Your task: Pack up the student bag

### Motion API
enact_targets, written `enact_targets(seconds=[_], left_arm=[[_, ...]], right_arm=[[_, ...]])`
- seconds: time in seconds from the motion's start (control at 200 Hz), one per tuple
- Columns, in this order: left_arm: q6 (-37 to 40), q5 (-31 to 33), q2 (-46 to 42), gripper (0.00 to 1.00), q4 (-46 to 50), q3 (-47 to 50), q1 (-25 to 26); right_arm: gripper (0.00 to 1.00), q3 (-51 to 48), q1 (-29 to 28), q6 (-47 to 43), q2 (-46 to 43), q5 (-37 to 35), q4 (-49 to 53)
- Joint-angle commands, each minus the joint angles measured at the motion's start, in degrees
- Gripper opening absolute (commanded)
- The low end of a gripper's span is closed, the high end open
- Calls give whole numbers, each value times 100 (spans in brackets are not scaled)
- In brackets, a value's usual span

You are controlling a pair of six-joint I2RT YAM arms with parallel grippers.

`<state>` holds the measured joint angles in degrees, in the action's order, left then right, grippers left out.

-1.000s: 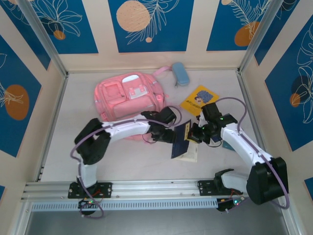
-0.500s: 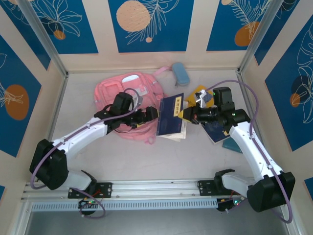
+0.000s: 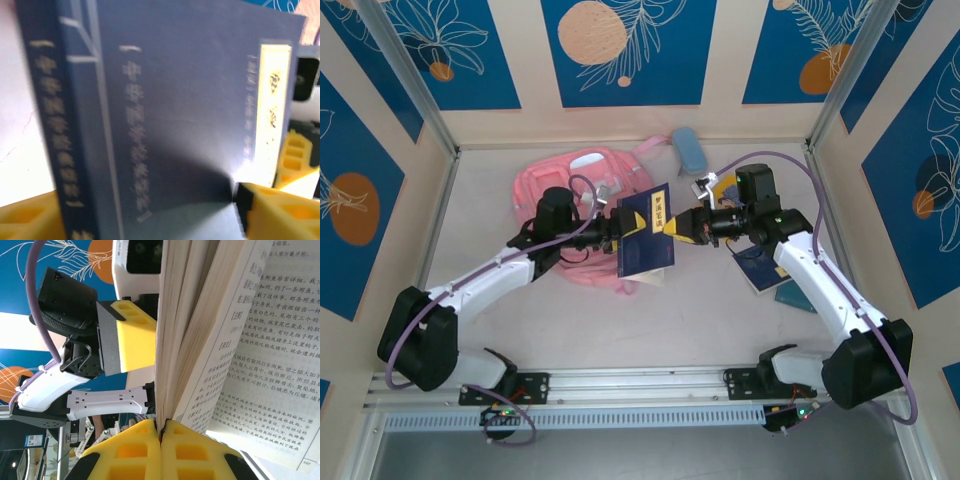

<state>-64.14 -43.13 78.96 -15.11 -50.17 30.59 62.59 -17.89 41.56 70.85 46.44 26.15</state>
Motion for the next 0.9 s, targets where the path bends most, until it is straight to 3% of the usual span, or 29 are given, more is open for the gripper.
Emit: enact_targets(seconds=[0.0, 0.15, 0.205, 0.3, 0.425, 0.545, 0.69, 0.895], left_arm=[[2, -274, -238, 63, -358, 17, -69], [136, -183, -379, 36, -127, 16, -123], [154, -138, -422, 22, -57, 16, -160], [260, 46, -532, 2, 247, -35, -231], [313, 474, -712, 0, 573, -93, -373], [148, 1119, -838, 0, 712, -206, -466], [-52, 1974, -941, 0, 780, -434, -484], [-560, 2867, -1169, 0, 446, -419, -484]], right_arm=[[0, 149, 62, 19, 62, 124, -48], [2, 41, 263, 28, 188, 38, 38], [11, -16, 318, 26, 177, -75, 56], [37, -66, 357, 45, 71, -617, 249], [65, -365, 380, 464, -210, -1356, 80], [84, -1012, 359, 1475, -499, -1456, -1008], [95, -1763, 33, 3016, -638, -1565, -3040], [100, -1829, -698, 4234, -255, -2084, -4404]])
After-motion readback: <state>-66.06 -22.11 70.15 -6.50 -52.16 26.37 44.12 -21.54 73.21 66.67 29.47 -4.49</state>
